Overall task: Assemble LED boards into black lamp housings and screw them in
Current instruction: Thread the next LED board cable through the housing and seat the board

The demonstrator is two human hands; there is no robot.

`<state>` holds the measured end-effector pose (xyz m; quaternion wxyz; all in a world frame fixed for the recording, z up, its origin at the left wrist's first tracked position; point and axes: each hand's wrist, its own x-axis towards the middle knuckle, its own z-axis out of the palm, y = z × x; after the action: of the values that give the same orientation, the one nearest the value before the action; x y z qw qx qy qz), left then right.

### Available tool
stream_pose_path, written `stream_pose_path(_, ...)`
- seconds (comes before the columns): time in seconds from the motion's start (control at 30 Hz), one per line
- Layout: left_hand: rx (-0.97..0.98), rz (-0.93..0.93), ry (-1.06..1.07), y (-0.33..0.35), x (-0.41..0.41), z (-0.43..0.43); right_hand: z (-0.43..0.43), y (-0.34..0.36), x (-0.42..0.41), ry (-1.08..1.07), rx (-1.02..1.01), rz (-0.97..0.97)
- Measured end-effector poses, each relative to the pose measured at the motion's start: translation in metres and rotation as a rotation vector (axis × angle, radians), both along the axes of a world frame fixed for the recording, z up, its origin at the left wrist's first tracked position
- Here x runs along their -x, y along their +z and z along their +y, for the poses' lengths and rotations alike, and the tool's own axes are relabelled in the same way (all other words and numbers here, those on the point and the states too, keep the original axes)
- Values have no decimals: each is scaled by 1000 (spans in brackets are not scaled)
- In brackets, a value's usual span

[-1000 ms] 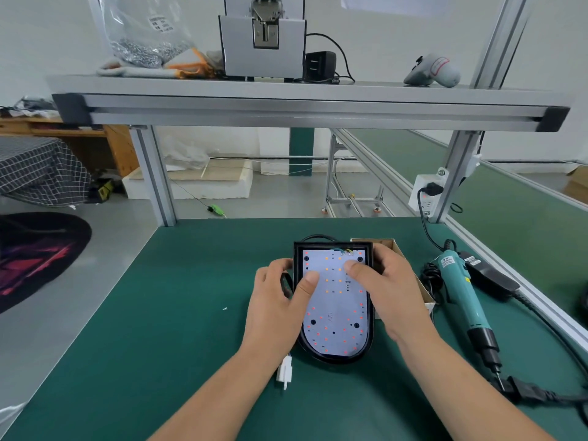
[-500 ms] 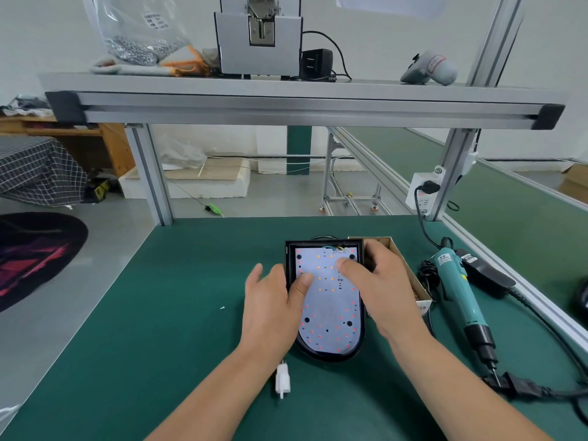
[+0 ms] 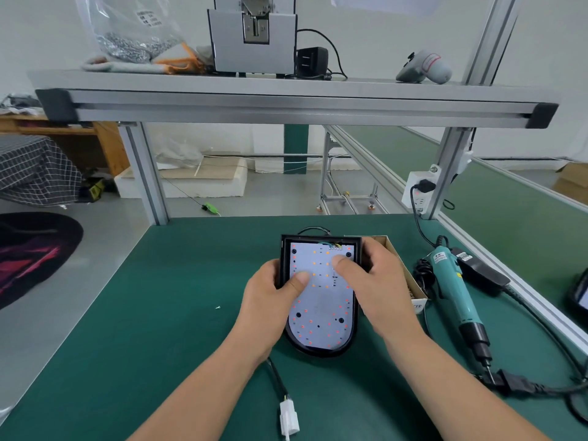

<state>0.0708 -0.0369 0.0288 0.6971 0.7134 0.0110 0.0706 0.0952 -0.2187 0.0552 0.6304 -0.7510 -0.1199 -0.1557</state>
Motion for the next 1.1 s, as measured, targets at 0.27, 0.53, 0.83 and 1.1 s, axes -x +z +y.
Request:
stream_pose_path(0.27,364,103,85,-9,0,4,-10,22,31,56,157,-233)
stream_pose_path(0.53,659,235,127,-7,-8,21,25,21,88,887,1256,-240)
stream_pose_path(0.83,617,356,-163,0,10,15,2,5,43,555,1175,-91)
stream_pose_path(1.1,560,364,-298,-2,15,13,-22,-5,8,444,746,145)
